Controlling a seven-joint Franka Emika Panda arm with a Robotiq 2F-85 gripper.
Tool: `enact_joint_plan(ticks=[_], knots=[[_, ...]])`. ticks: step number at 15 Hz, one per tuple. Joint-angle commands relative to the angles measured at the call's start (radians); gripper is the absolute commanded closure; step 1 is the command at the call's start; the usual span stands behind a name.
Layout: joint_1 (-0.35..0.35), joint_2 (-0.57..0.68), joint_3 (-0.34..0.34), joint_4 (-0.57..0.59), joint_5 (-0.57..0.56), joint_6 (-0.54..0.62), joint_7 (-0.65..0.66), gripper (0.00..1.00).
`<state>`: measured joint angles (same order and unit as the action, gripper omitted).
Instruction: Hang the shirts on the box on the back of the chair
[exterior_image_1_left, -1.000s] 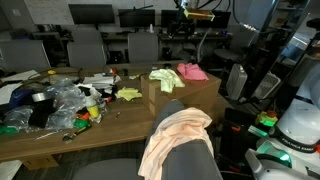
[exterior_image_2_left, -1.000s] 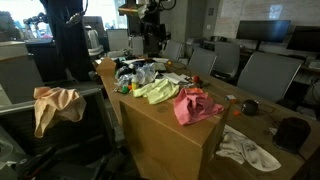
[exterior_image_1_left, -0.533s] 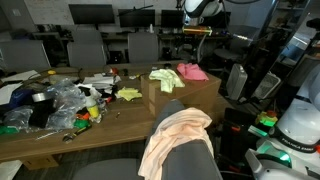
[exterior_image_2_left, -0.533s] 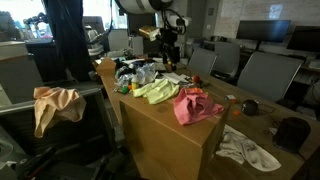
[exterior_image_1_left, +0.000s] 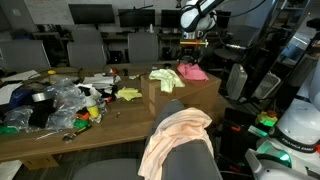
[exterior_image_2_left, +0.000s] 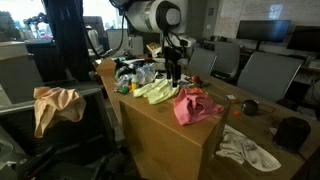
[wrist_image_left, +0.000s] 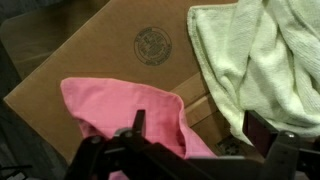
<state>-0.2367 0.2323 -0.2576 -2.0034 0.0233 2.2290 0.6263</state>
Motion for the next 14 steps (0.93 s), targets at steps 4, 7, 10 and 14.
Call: enact_joint_plan(ticks=[4,7,10,14], knots=[[-0.001,0.074,-0.029,0.014,0.050,-0.005,0.053,0.00],[-0.003,0.095,-0.045,0.006,0.049,0.002,0.077,0.00],[-0.003,0.089,-0.058,-0.001,0.057,0.026,0.110,0.00],[0.009,0.068,-0.066,-0.007,0.045,0.087,0.161,0.00]])
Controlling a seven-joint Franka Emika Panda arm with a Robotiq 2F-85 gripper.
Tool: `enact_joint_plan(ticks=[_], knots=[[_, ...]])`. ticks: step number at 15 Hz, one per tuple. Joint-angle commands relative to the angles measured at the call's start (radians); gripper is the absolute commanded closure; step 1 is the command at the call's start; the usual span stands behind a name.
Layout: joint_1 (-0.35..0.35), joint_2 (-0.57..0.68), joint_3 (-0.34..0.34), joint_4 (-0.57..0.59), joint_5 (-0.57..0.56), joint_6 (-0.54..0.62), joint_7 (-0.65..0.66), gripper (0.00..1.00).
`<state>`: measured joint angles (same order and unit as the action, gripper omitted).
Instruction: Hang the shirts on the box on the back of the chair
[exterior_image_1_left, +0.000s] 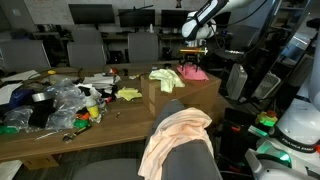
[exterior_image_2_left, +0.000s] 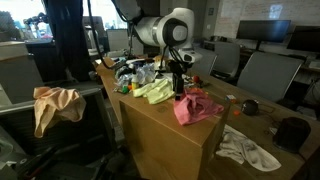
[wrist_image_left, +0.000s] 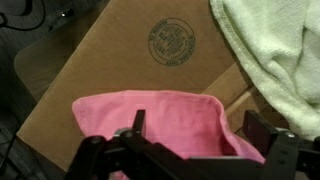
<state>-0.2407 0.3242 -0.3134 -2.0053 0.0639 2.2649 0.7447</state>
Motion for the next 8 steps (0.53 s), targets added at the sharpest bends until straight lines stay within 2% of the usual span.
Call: enact_joint_plan(ticks=[1,8], knots=[[0.016,-0.025,-0.010,-0.005,0.001,0.069,0.055,0.00],[0.066,0.010,-0.030,-0.008,-0.124,0.166,0.187,0.00]])
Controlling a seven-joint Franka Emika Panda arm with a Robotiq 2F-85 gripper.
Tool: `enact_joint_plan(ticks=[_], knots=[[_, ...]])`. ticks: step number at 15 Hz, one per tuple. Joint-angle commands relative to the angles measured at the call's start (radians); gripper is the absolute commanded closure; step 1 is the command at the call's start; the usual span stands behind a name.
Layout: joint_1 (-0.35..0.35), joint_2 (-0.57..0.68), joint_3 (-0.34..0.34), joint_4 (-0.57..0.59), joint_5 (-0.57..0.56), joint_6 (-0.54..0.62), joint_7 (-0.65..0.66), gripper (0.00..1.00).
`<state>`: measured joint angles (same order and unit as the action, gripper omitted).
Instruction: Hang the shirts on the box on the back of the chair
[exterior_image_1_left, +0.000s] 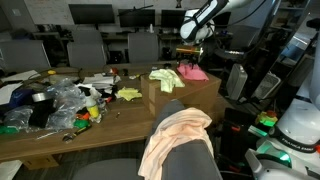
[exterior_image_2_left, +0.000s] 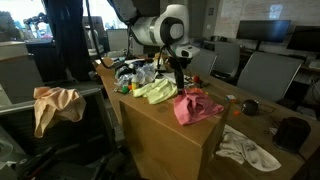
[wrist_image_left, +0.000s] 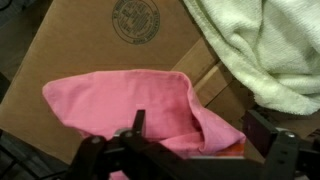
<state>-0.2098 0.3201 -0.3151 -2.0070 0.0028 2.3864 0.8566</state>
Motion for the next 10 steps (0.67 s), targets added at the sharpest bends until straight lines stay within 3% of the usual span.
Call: enact_joint_plan(ticks=[1,4,10], knots=[[0.044,0.025,-0.036,-0.007,-0.095,0.050,0.104,0.00],[0.061,0.058,-0.057,-0.003,-0.175,0.050,0.181,0.00],[0.063,0.098,-0.082,0.012,-0.230,0.044,0.264,0.00]])
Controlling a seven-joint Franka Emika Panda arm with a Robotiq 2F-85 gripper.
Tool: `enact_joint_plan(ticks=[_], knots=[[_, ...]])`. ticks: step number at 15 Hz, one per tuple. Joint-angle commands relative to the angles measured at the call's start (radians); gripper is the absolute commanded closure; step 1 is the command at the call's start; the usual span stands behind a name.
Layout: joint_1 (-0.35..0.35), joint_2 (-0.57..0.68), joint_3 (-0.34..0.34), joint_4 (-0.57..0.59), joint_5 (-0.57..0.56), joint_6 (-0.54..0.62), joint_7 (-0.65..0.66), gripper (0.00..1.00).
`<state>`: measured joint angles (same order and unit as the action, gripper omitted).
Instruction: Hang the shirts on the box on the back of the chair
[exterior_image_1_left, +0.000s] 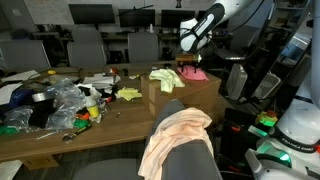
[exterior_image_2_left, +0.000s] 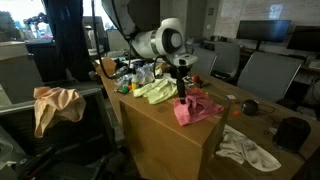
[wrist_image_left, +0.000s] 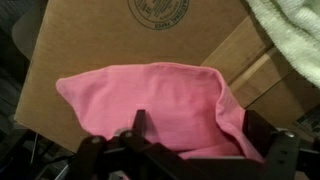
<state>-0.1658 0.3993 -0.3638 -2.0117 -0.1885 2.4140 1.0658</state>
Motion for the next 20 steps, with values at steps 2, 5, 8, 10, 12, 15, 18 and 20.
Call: enact_joint_plan(ticks=[2,5,8,10,12,15,18,20], knots=[[0.018,0.025,-0.044,0.022,-0.051,0.023,0.076,0.00],[0.019,0.033,-0.057,0.032,-0.079,0.028,0.107,0.00],[0.018,0.046,-0.058,0.041,-0.097,0.032,0.128,0.00],[0.014,0.057,-0.051,0.045,-0.094,0.038,0.131,0.00],[-0.006,0.058,-0.025,0.041,-0.049,0.051,0.091,0.00],[-0.046,0.066,0.027,0.039,0.061,0.059,0.016,0.00],[-0.074,0.086,0.057,0.041,0.164,0.055,-0.055,0.00],[-0.088,0.101,0.061,0.043,0.213,0.051,-0.090,0.00]])
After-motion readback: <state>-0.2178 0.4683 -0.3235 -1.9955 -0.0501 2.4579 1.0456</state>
